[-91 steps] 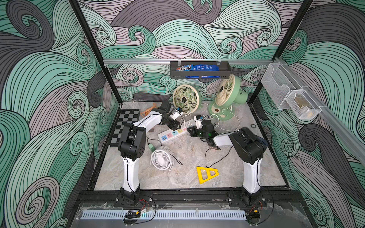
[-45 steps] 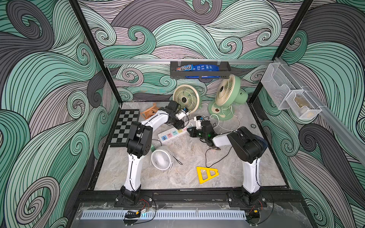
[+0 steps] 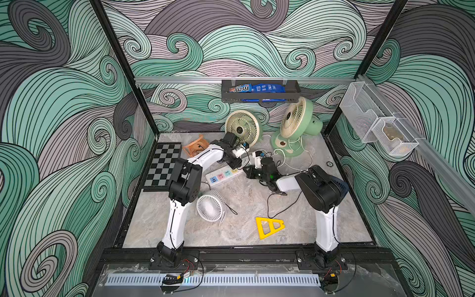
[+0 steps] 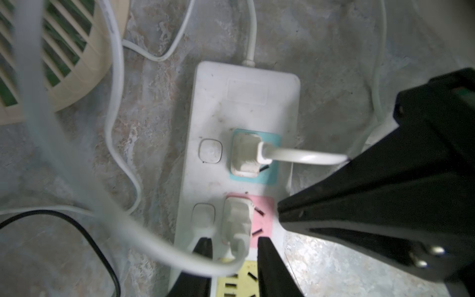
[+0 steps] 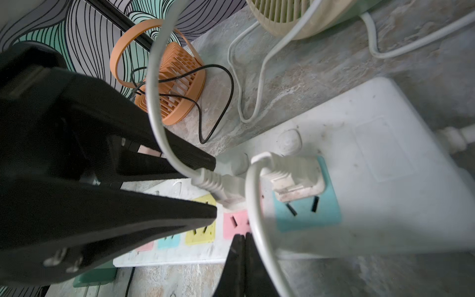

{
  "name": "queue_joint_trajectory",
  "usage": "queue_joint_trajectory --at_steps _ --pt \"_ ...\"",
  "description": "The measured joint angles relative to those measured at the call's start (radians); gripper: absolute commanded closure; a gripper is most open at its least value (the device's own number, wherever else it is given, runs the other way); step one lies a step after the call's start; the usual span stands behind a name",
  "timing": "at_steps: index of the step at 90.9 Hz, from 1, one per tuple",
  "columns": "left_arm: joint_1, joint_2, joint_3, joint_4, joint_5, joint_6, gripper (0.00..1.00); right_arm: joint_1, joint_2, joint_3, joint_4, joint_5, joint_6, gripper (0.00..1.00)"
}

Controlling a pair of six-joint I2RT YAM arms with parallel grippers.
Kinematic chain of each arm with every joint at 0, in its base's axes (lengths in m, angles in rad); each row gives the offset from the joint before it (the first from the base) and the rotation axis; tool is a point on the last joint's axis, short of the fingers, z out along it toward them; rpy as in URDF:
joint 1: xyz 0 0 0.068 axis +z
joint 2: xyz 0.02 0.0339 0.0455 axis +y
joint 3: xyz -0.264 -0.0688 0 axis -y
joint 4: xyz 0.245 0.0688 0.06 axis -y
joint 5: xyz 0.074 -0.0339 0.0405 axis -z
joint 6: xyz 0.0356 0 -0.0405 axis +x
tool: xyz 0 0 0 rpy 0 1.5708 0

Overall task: Unplug the desk fan from the power strip
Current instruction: Remove the plug from the socket.

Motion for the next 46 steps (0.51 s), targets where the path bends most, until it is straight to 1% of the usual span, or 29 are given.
queue_joint_trajectory --at_steps 23,46 --pt "-0.017 0.024 0.007 -0.007 -0.019 0.011 0.74 0.003 0.000 0.000 0.001 0.010 0.008 0.92" --pt "-0.030 0.026 0.012 -0.008 -0.063 0.028 0.93 0.003 0.000 0.000 0.002 0.016 0.023 0.92"
